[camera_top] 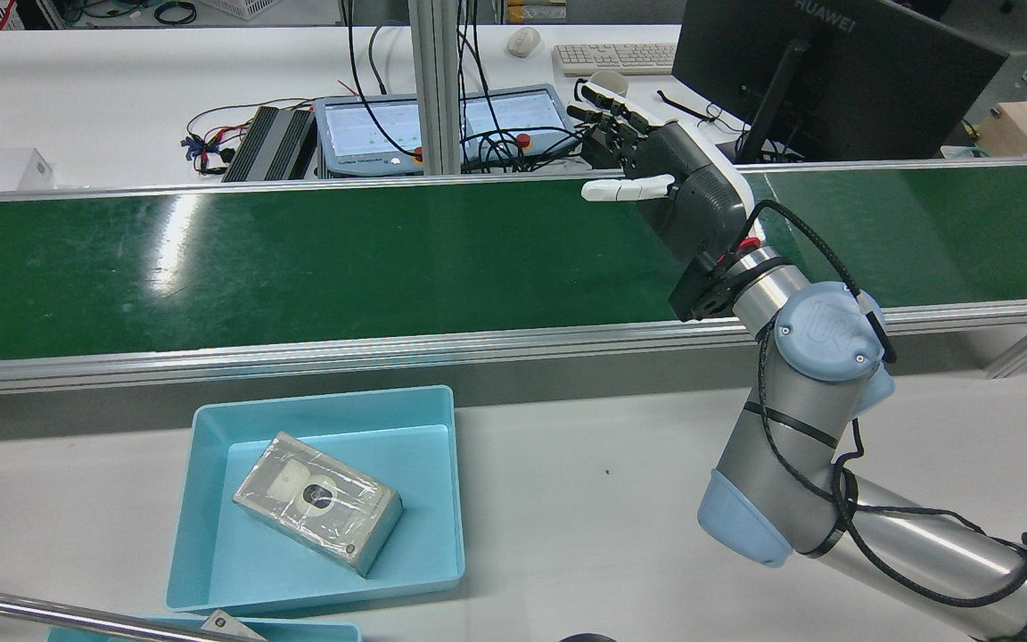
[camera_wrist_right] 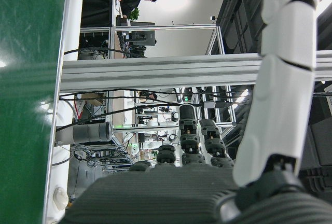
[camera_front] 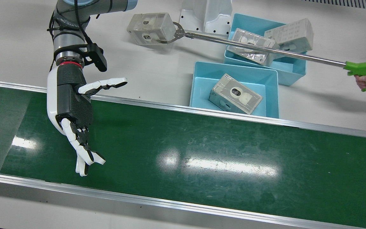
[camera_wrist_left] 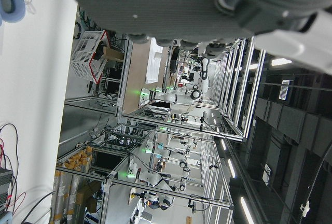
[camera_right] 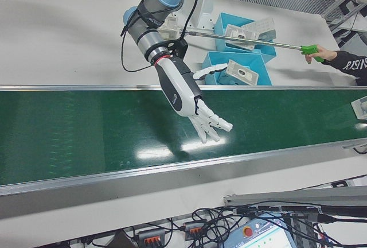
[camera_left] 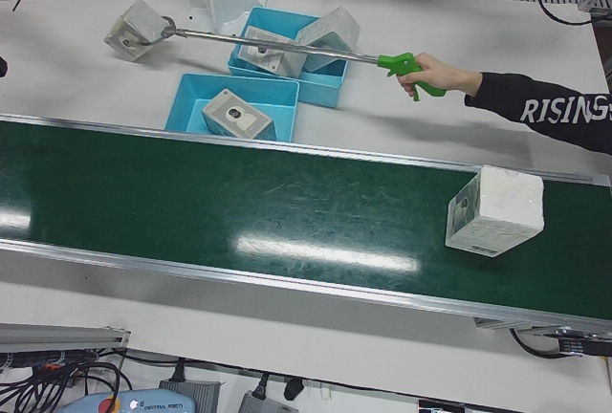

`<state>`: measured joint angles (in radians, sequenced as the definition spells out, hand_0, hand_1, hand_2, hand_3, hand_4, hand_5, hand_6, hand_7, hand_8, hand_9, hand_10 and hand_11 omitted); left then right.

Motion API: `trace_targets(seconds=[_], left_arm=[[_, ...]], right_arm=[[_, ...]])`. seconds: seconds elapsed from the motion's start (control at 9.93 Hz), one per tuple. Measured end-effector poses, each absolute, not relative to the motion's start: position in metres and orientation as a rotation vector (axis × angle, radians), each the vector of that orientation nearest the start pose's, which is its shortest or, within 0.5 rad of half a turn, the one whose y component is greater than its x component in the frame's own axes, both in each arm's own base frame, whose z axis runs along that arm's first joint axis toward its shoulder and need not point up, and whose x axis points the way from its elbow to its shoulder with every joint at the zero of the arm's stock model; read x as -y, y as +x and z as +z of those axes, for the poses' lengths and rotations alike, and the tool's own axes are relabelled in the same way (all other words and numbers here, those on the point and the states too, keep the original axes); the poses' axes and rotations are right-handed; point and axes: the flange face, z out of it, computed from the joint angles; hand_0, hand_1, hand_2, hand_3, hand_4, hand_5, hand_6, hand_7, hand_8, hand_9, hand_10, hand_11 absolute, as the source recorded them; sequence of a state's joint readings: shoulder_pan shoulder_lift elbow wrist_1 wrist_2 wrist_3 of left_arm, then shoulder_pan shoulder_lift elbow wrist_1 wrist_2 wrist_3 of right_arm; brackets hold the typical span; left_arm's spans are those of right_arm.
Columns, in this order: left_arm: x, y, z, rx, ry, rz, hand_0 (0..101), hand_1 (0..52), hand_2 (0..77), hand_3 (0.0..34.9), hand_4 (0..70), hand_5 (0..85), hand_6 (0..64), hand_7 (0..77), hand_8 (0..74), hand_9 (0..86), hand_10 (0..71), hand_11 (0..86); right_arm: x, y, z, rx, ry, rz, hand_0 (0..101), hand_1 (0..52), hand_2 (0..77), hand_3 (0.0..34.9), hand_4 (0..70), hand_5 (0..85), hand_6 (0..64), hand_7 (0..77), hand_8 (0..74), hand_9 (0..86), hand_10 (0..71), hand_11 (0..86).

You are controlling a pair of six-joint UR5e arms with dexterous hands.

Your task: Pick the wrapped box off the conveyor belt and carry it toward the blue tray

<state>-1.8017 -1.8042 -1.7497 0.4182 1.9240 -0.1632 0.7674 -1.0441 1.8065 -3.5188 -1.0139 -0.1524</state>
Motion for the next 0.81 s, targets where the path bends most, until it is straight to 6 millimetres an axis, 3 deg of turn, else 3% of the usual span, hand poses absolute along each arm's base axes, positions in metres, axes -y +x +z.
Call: trace_targets(seconds=[0.1,0.2,0.4,0.81], left_arm=[[0.5133,-0.2222,0.5190,-2.214,-0.321,-2.249,0,0.0,1.1,0.0,0.0,0.5,0.5,0.5,0.5,0.5,0.5,0.5],[0.5133,-0.2222,0.5191,-2.214,-0.321,-2.249,0,0.0,1.1,0.0,0.0,1.1,0.5,0.5,0.5,0.5,0.0,0.5],[0.5133,-0.2222,0.5190,-2.214,-0.321,-2.249,0,0.0,0.5,0.0,0.0,1.1,0.5,0.5,0.5,0.5,0.5,0.5],[0.5133,-0.2222,0.5191,-2.214,-0.321,-2.249,0,0.0,0.5,0.0,0.0,1.1,0.5,0.5,0.5,0.5,0.5,0.5]], right_arm=[[0.5594,-0.3122,0.3206,-2.602,0.350,-1.888,48,14.2,7.1,0.1,12.0,8.7,8.7,17.5,5.5,4.4,0.0,1.1],[0.5590,-0.3124,0.3211,-2.601,0.347,-1.895,48,14.2,7.1,0.1,13.1,8.7,6.0,17.5,3.8,1.6,0.0,1.1],[0.5586,-0.3123,0.3225,-2.599,0.341,-1.909,49,16.4,9.8,0.1,11.5,10.4,7.6,17.5,3.3,1.6,0.0,1.1],[0.5589,-0.3121,0.3241,-2.595,0.337,-1.919,49,15.8,9.8,0.0,13.1,11.5,8.2,19.6,3.3,3.3,0.0,1.1]])
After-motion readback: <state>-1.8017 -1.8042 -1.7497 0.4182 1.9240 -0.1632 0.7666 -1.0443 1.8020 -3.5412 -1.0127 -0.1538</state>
